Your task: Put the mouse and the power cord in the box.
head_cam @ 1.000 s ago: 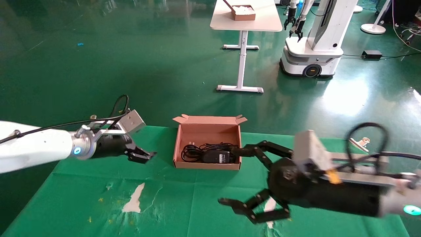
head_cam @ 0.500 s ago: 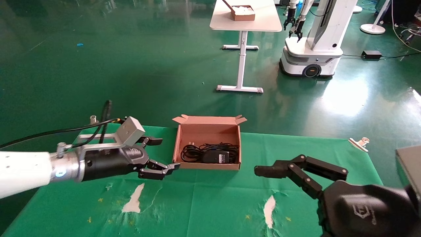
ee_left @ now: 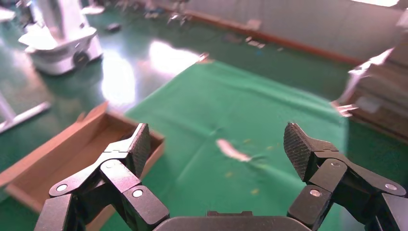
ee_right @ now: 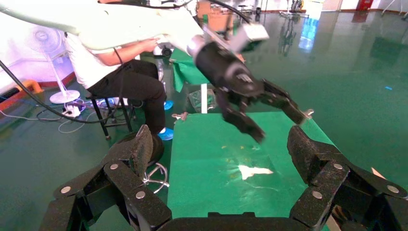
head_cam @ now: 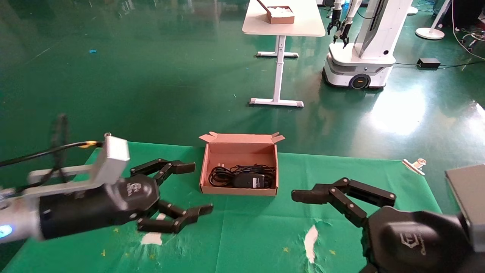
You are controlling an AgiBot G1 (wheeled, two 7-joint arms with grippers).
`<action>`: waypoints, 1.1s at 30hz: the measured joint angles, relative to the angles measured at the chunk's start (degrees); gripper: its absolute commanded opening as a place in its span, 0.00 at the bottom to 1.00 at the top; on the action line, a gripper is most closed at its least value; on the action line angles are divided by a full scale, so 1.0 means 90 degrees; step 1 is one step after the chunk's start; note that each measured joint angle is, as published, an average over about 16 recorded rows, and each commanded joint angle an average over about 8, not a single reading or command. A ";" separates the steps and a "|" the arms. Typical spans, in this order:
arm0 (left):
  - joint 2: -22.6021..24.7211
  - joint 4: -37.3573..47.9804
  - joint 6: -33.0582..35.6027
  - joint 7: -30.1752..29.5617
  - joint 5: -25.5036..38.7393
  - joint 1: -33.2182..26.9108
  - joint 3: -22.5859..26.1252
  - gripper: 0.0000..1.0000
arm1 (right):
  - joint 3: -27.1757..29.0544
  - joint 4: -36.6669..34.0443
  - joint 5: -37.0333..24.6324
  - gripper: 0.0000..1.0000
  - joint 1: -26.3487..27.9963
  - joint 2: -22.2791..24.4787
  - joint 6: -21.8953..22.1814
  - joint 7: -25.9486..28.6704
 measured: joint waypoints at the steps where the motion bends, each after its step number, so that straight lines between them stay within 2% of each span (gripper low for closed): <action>1: -0.0067 -0.0119 0.0098 0.0002 -0.0111 0.0087 -0.0100 1.00 | -0.0001 0.0000 0.0000 1.00 0.0000 0.0000 0.0000 0.0000; 10: -0.0641 -0.1132 0.0936 0.0016 -0.1055 0.0822 -0.0955 1.00 | -0.0002 0.0001 0.0007 1.00 -0.0001 0.0004 0.0000 -0.0002; 16: -0.0884 -0.1561 0.1291 0.0022 -0.1459 0.1135 -0.1319 1.00 | 0.0000 0.0004 0.0013 1.00 -0.0004 0.0008 -0.0003 -0.0003; 33: -0.0918 -0.1616 0.1338 0.0023 -0.1514 0.1179 -0.1368 1.00 | 0.0000 0.0001 0.0012 1.00 -0.0004 0.0008 -0.0004 -0.0004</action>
